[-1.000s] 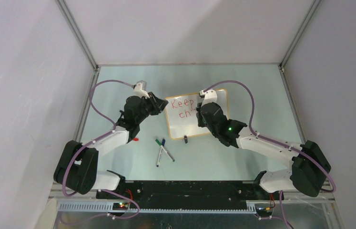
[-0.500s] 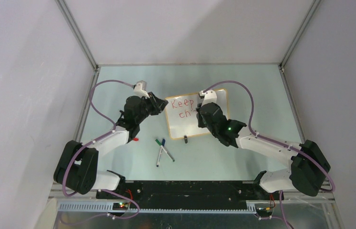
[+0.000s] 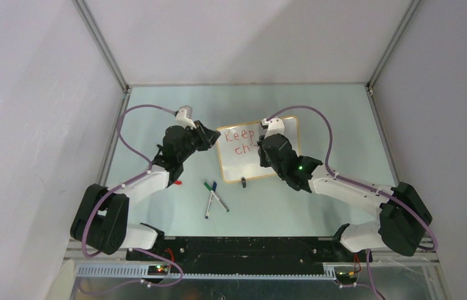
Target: Write a sentence on the whiteboard
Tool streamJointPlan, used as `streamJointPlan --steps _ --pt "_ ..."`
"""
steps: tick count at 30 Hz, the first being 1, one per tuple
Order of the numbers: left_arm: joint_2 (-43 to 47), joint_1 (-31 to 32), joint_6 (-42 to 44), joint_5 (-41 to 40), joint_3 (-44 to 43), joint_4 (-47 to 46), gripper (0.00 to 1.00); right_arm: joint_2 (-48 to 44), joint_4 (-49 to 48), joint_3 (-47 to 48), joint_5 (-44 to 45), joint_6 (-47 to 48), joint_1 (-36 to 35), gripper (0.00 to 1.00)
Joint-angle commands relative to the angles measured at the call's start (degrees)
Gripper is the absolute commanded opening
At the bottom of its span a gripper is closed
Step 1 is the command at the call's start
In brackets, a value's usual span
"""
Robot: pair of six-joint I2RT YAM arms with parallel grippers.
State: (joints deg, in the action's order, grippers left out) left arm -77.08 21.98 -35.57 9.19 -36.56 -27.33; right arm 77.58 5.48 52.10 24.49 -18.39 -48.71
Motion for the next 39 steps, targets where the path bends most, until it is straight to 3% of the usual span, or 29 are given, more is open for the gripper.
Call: streamJointPlan --steps 1,39 --pt "1.8 -0.2 -0.1 0.2 -0.7 -2.4 0.27 0.8 -0.8 1.3 0.0 -0.6 0.3 0.00" --pt "1.9 -0.1 0.0 0.1 -0.7 -2.4 0.27 2.1 -1.0 2.1 -3.3 0.4 0.6 0.00"
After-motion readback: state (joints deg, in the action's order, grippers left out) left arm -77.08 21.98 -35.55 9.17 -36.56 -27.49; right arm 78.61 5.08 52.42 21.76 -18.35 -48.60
